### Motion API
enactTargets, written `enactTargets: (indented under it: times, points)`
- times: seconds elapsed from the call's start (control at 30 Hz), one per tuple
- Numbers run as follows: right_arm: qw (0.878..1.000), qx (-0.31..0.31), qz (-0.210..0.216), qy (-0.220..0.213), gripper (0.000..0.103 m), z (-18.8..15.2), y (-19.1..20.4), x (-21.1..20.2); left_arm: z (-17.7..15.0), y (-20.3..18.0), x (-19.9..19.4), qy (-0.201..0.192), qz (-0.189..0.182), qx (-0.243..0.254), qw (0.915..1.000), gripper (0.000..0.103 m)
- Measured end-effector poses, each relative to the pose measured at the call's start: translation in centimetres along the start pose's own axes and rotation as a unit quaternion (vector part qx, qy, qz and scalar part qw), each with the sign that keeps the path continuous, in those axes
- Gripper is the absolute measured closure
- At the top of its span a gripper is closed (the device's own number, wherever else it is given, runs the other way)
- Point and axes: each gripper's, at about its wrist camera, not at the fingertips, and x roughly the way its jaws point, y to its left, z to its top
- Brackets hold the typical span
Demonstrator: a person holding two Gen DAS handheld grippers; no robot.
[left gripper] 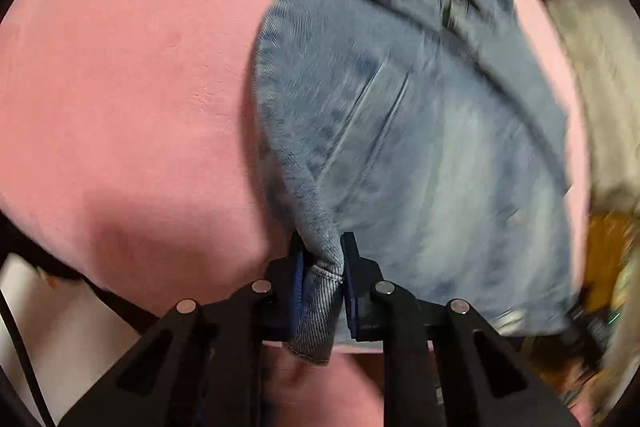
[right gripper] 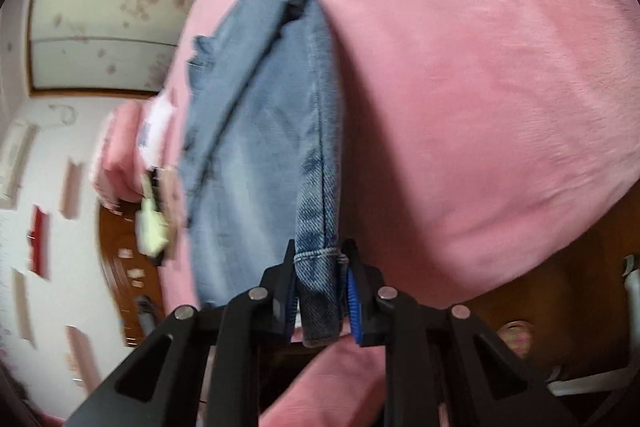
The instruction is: Fold large clothes
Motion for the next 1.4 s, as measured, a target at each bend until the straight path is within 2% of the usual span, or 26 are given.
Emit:
enactTargets:
  times: [0.1,0.27,0.37,0.47,0.67,0.83,1.03,1.13,1.27,1.4]
  points:
    - [0.999,0.010,0.050,0.001,0.084,-0.1,3.1,0.8,-0.1,-0.6,-1.2,-0.015,-0.050,-0.042,0.9977,0.089]
    - [0.988,0.066,0.137,-0.014,0.084,0.9,7.7,2.4,2.6,-2.8,-3.1,-0.013,-0.102,-0.078,0.9916,0.090]
    - [0.985,0.075,0.154,-0.029,0.085,2.0,10.4,3.0,5.6,-5.5,-4.0,-0.002,-0.106,-0.075,0.9916,0.090]
    - [0.980,0.079,0.174,-0.049,0.085,3.6,12.6,2.9,9.1,-7.4,-4.7,-0.008,-0.135,-0.062,0.9888,0.092]
    - [0.963,0.095,0.234,-0.097,0.085,7.9,15.9,1.4,15.9,-11.4,-9.1,-0.078,-0.186,-0.049,0.9783,0.093]
    - [0.953,0.086,0.261,-0.123,0.085,12.5,17.6,-0.1,21.2,-13.1,-12.2,-0.144,-0.214,-0.063,0.9641,0.093]
    - [0.959,0.059,0.246,-0.126,0.085,19.3,20.0,0.4,26.4,-13.2,-12.6,-0.171,-0.201,-0.079,0.9613,0.094]
    - [0.958,0.068,0.255,-0.117,0.085,22.9,20.3,2.6,28.7,-14.2,-11.8,-0.180,-0.177,-0.068,0.9651,0.094]
    - [0.961,0.073,0.239,-0.122,0.086,26.8,19.7,5.5,32.3,-14.4,-9.4,-0.186,-0.149,-0.074,0.9684,0.094]
    - [0.961,0.112,0.209,-0.141,0.085,30.0,16.7,9.6,35.7,-14.1,-5.1,-0.177,-0.103,-0.076,0.9759,0.093]
